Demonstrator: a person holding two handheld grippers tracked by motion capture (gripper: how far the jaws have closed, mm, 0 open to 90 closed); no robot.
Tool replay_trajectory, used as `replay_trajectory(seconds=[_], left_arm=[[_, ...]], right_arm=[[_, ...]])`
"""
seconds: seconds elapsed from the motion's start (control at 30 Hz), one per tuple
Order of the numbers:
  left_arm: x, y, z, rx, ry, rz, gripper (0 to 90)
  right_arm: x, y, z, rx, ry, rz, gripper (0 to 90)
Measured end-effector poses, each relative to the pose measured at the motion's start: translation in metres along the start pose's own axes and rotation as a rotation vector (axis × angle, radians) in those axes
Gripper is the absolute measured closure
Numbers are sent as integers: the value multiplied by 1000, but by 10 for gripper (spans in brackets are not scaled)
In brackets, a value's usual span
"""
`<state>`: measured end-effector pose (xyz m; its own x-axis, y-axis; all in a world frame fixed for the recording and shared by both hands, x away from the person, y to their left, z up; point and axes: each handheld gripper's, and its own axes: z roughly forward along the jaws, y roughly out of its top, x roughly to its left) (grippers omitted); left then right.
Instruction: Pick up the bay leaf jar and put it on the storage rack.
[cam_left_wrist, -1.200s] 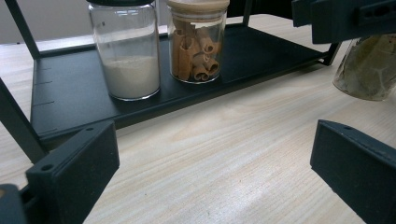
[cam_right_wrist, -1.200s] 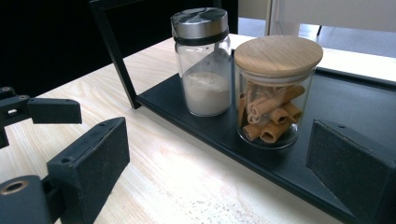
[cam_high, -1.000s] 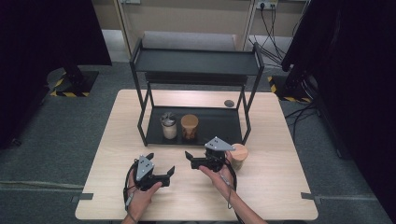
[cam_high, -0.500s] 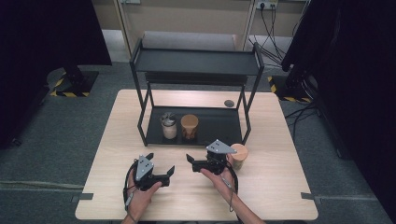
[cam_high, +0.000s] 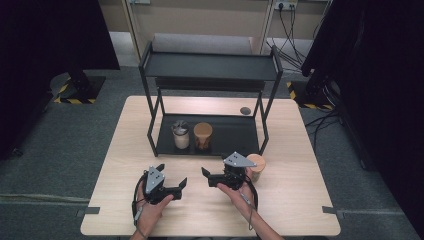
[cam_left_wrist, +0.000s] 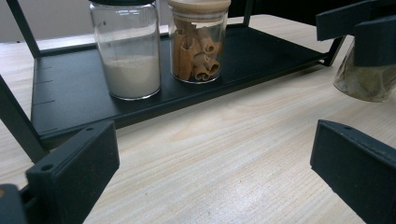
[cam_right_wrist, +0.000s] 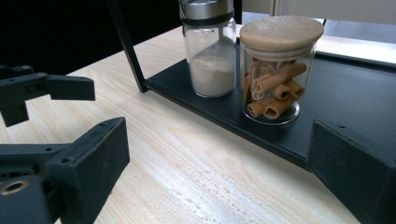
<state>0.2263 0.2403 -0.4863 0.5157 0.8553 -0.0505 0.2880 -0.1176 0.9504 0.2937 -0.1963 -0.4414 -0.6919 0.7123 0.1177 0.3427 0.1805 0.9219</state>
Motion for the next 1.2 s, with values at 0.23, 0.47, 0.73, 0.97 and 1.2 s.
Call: replay_trajectory(seconds=[0.23, 0.47, 0.73, 0.97, 1.2], left_arm=[[-1, 0, 0, 0, 1, 6, 8], [-1, 0, 0, -1, 1, 7, 9], [-2, -1, 0, -4, 3, 14, 9], [-2, -1, 0, -4, 2, 14, 9], [-1, -1, 0, -4, 1, 12, 9]], right_arm=[[2, -1, -5, -5, 5, -2, 67], [3, -4, -11, -1, 7, -2, 66], [3, -7, -17, 4, 4, -7, 66], [0, -10, -22, 3, -7, -3, 66], [0, -11, -24, 4, -4, -2, 67]])
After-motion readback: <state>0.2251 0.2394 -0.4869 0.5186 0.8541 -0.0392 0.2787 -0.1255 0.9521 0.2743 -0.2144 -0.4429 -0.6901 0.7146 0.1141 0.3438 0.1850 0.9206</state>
